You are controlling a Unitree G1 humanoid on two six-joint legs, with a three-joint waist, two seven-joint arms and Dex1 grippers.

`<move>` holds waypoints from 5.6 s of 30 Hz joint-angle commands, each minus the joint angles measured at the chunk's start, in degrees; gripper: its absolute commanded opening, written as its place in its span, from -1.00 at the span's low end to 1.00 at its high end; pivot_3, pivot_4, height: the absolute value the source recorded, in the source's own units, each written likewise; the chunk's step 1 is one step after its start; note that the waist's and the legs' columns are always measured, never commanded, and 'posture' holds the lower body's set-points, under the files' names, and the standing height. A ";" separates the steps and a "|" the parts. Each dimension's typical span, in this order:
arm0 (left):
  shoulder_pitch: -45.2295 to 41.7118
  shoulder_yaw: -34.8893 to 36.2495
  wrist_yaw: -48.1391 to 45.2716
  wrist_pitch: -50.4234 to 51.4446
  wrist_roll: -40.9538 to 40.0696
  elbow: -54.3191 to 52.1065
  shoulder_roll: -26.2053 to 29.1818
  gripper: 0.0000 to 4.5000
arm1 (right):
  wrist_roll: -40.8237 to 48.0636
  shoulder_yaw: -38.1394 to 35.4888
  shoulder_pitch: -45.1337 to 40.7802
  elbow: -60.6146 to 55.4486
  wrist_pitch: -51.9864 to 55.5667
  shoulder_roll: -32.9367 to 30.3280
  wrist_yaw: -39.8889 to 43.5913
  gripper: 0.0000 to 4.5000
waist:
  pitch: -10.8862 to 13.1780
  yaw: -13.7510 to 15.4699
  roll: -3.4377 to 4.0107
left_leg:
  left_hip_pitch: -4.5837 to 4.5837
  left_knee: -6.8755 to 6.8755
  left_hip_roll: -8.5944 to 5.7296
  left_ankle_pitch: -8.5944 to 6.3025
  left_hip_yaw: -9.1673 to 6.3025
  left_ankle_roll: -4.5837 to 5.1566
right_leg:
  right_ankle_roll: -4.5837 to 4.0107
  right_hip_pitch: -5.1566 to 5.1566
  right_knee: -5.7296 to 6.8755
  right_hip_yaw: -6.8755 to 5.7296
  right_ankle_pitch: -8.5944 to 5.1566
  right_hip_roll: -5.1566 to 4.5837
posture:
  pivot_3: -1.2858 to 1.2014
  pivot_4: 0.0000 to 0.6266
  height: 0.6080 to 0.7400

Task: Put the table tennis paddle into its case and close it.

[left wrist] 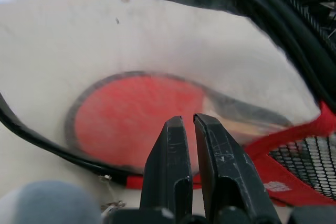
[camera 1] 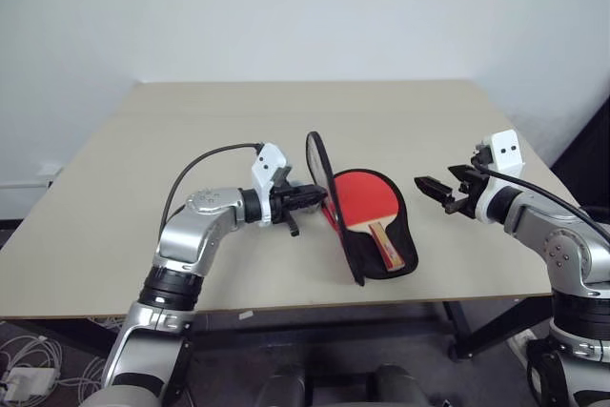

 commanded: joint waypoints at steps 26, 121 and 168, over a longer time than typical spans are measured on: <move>8.80 1.25 10.83 23.97 -9.28 -14.93 -7.52 -0.88 | -0.43 7.69 -2.87 2.97 -19.52 -20.94 33.93 1.00 | 0.03 0.01 -0.01 | -0.02 0.07 -0.03 -0.01 -0.02 0.00 | 0.04 0.02 -0.03 -0.04 -0.03 -0.07 | 0.03 -1.00 1.00; 15.06 1.06 56.70 55.84 -72.48 -11.21 0.17 -0.98 | 2.52 11.67 -2.36 -4.25 -13.28 -10.39 22.10 1.00 | 0.01 1.23 -0.04 | 0.01 -0.01 -0.07 -0.02 -0.12 -0.06 | -0.36 -0.02 -0.07 -0.04 -0.01 -0.17 | 0.03 -1.00 1.00; 10.53 -21.69 7.42 -4.57 -1.57 -21.45 7.40 -0.99 | -8.91 20.21 -24.95 26.39 -21.84 0.45 25.03 1.00 | 0.06 1.09 0.25 | -0.06 -0.25 0.08 0.02 0.18 0.01 | -0.19 0.05 -0.78 -0.03 0.19 0.00 | 0.03 -1.00 1.00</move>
